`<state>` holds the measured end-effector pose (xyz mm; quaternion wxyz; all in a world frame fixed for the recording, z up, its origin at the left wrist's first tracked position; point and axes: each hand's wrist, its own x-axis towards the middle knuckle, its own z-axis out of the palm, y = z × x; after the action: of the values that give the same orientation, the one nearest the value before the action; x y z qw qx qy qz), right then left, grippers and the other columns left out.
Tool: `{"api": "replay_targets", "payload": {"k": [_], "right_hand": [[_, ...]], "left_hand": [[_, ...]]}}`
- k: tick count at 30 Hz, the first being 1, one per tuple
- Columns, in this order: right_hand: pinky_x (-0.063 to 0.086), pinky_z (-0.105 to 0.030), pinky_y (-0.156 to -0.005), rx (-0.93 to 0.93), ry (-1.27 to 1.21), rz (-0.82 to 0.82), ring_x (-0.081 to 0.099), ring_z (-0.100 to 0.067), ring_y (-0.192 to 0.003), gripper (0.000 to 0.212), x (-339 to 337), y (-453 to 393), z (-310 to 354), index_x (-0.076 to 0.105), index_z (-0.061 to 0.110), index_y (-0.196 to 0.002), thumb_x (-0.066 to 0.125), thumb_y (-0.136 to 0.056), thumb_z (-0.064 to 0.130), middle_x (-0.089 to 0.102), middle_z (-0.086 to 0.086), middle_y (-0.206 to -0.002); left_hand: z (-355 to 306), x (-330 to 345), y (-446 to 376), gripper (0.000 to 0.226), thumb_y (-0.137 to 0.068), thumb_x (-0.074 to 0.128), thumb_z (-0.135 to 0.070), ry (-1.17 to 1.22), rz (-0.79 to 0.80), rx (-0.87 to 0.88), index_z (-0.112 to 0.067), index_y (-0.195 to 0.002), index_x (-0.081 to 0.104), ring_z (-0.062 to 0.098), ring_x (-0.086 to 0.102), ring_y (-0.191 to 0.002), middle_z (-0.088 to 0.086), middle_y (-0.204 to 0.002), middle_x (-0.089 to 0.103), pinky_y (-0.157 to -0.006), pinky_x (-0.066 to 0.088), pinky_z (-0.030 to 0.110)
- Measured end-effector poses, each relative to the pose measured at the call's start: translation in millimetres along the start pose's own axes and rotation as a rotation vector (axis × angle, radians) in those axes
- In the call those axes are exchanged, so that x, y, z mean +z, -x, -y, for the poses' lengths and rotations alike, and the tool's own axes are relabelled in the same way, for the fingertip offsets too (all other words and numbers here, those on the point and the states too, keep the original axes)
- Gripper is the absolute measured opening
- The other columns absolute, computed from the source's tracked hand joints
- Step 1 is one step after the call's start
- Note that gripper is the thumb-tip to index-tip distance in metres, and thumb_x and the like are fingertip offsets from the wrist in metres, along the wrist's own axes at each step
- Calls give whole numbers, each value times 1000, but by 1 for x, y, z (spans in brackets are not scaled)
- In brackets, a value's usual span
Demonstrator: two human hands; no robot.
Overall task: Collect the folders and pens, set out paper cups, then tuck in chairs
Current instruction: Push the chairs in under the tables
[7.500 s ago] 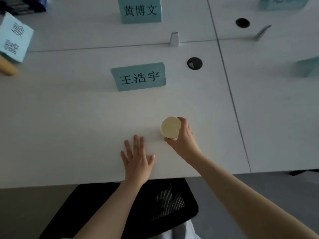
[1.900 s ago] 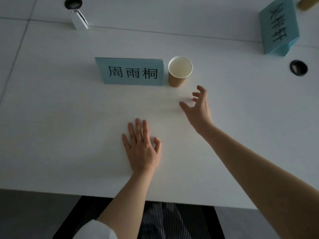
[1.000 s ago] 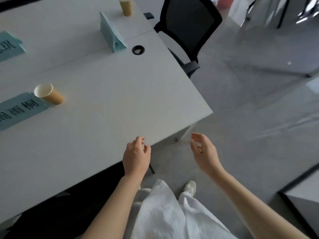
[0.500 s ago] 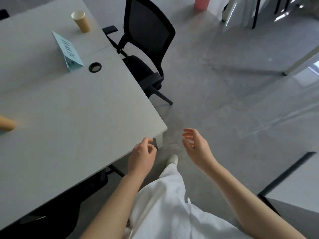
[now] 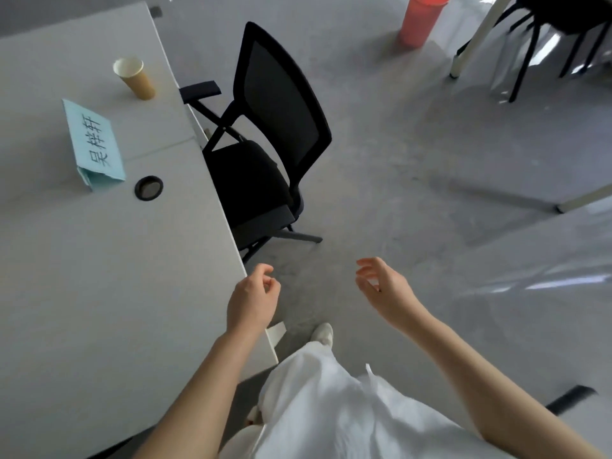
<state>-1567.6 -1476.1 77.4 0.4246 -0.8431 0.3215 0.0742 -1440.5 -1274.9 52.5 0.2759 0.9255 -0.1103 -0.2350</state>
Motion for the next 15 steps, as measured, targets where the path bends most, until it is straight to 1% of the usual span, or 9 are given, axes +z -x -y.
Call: {"api": "replay_targets", "payload": {"k": [3, 6, 8, 10, 13, 15], "right_hand": [[48, -34, -94, -7, -29, -23, 63, -21, -103, 29, -27, -43, 6, 56, 7, -120, 56, -92, 11, 68, -6, -105], [49, -34, -94, -59, -37, 8, 64, -20, -102, 28, -49, -85, 13, 56, 7, -120, 55, -92, 11, 67, -2, -102], [50, -36, -95, -108, -40, 48, 64, -18, -102, 27, -66, -120, 16, 56, 9, -119, 55, -93, 12, 66, 1, -100], [50, -37, -94, -171, -29, 87, 64, -16, -101, 26, -83, -152, 18, 56, 11, -119, 54, -93, 13, 66, 3, -99], [50, -37, -93, -265, -8, 145, 63, -17, -102, 27, -109, -200, 24, 55, 11, -120, 55, -92, 14, 67, 2, -100], [49, -36, -93, -325, 44, 207, 62, -19, -104, 29, -131, -239, 26, 54, 12, -121, 55, -92, 16, 66, 1, -105]], "left_hand": [[-37, -5, -42, 28, -93, 53, -21, 9, -44, 11, -17, -121, 59, 24, 62, -90, -4, -94, 67, -77, 49, 33], [-66, -8, -81, 29, -95, 52, -22, 18, -106, 22, -17, -123, 58, 19, 60, -87, -2, -98, 68, -73, 49, 32], [-84, -5, -106, 29, -96, 52, -22, 29, -152, -19, -16, -124, 58, 15, 57, -84, 0, -102, 68, -71, 45, 29], [-98, 1, -125, 30, -97, 51, -23, 40, -192, -57, -16, -125, 58, 13, 55, -82, -1, -99, 67, -70, 44, 28], [-118, 15, -143, 30, -98, 50, -24, 75, -218, -135, -15, -126, 57, 12, 57, -81, -2, -95, 66, -67, 46, 25], [-142, 30, -159, 31, -98, 49, -25, 127, -259, -218, -15, -126, 57, 14, 60, -81, 0, -98, 69, -69, 51, 29]]}}
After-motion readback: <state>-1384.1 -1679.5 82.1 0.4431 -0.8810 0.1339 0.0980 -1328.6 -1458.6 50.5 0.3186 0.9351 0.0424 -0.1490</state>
